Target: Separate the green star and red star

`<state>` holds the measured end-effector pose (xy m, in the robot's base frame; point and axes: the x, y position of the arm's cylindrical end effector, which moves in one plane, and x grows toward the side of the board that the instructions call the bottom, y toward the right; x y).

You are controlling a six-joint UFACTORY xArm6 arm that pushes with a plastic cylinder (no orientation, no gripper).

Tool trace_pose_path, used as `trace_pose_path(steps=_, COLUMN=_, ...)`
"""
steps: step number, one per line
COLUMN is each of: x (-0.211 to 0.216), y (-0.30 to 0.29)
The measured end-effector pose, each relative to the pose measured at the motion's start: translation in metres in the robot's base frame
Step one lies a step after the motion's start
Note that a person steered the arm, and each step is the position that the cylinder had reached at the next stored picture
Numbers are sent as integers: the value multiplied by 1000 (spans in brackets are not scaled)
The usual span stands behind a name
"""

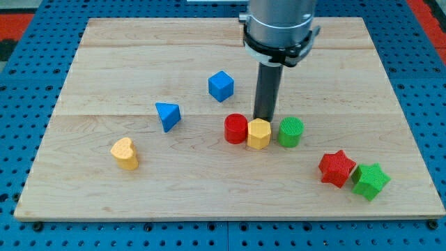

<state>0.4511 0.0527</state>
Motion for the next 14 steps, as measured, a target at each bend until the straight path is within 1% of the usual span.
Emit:
trace_pose_path(steps=1, x=-31, y=-5)
trace_pose_path(steps=2, x=-36, y=-40)
trace_pose_path(steps=3, x=-31, y=-56)
trace_pose_path(steps=4, x=-13, y=-73)
trace_pose_path(steps=6, x=37, y=-76)
trace_pose_path(steps=7, x=72, y=-76)
trace_pose_path(steps=8, x=119, y=-68)
trace_pose_path(steps=9, x=155, y=-7)
trace_pose_path(steps=10, x=163, y=65)
trace_pose_path(steps=11, x=155, y=111)
trace_pose_path(steps=12, x=145, y=132)
trace_pose_path(steps=13, x=142, y=140)
trace_pose_path(steps=14, x=142, y=127)
